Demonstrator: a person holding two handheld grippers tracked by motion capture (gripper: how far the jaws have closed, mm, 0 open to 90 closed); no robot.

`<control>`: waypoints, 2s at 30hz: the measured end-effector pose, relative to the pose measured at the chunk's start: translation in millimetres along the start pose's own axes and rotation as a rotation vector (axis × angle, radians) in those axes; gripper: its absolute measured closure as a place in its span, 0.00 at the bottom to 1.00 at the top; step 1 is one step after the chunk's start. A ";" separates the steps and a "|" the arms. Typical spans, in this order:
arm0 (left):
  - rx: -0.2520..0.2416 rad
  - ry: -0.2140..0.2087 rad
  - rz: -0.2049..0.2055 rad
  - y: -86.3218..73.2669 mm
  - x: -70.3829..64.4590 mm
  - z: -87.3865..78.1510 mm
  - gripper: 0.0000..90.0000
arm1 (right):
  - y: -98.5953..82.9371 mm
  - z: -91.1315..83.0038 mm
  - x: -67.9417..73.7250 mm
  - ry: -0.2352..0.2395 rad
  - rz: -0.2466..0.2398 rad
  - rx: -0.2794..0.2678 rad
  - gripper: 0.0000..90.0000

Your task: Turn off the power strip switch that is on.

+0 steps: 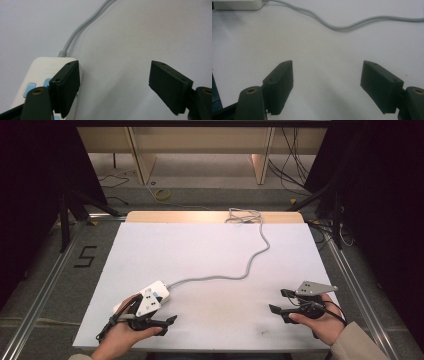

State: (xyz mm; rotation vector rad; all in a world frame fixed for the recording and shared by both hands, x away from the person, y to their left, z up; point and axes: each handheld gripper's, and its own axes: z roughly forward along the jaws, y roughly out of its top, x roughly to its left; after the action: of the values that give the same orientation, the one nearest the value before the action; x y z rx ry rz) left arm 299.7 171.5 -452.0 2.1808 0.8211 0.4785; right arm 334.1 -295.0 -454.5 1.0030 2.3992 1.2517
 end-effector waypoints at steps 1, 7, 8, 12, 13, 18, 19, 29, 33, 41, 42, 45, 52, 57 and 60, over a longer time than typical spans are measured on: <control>0.000 -0.002 -0.001 0.2 0.2 -0.3 0.32 | -0.1 0.0 0.1 -0.001 0.000 0.000 0.30; 0.000 0.022 0.002 2.4 2.4 -4.7 0.59 | -0.2 0.0 0.2 -0.002 -0.003 0.000 0.30; 0.004 0.026 0.007 3.1 3.4 -5.6 0.66 | -0.2 0.0 0.4 -0.003 -0.001 -0.001 0.30; 0.004 0.041 -0.004 5.6 6.1 -8.9 0.93 | -0.3 -0.1 0.1 -0.003 0.001 0.001 0.30; 0.004 0.041 -0.004 5.6 6.1 -8.9 0.96 | -0.3 -0.1 0.1 -0.003 0.001 0.002 0.30; 0.015 0.060 -0.038 7.6 10.4 -12.5 1.00 | -0.2 -0.2 0.2 -0.003 0.000 0.000 0.30; 0.013 0.063 -0.043 8.8 11.5 -13.5 1.00 | -0.2 -0.1 0.2 -0.003 0.001 0.001 0.30; -0.008 0.089 -0.092 13.2 25.0 -16.8 1.00 | -0.3 0.4 -0.2 -0.004 -0.001 0.004 0.30; -0.009 0.100 -0.107 14.0 30.5 -18.9 1.00 | -0.4 0.2 -0.2 -0.004 -0.001 0.004 0.30; -0.004 0.112 -0.122 15.2 37.3 -21.4 1.00 | -0.4 0.6 -0.1 -0.004 0.000 0.003 0.30; -0.004 0.113 -0.124 15.4 37.6 -21.4 1.00 | -0.3 0.4 -0.2 -0.005 -0.001 0.004 0.30; -0.002 0.119 -0.125 16.0 38.2 -21.4 1.00 | -0.3 0.3 0.0 -0.005 -0.001 0.005 0.30; 0.019 0.127 -0.129 17.3 43.3 -21.1 1.00 | -0.4 0.6 -0.4 -0.005 -0.001 0.003 0.30; 0.027 0.137 -0.131 17.8 46.3 -20.9 1.00 | -0.3 0.4 0.3 -0.005 -0.001 0.005 0.30; 0.035 0.144 -0.131 18.2 49.6 -20.5 1.00 | -0.1 0.6 0.1 -0.004 -0.004 0.003 0.30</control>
State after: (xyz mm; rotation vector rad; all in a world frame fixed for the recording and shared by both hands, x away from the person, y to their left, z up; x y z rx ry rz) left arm 331.7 206.6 -420.9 2.1266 1.0501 0.5642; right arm 334.2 -294.6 -454.9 1.0004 2.3990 1.2440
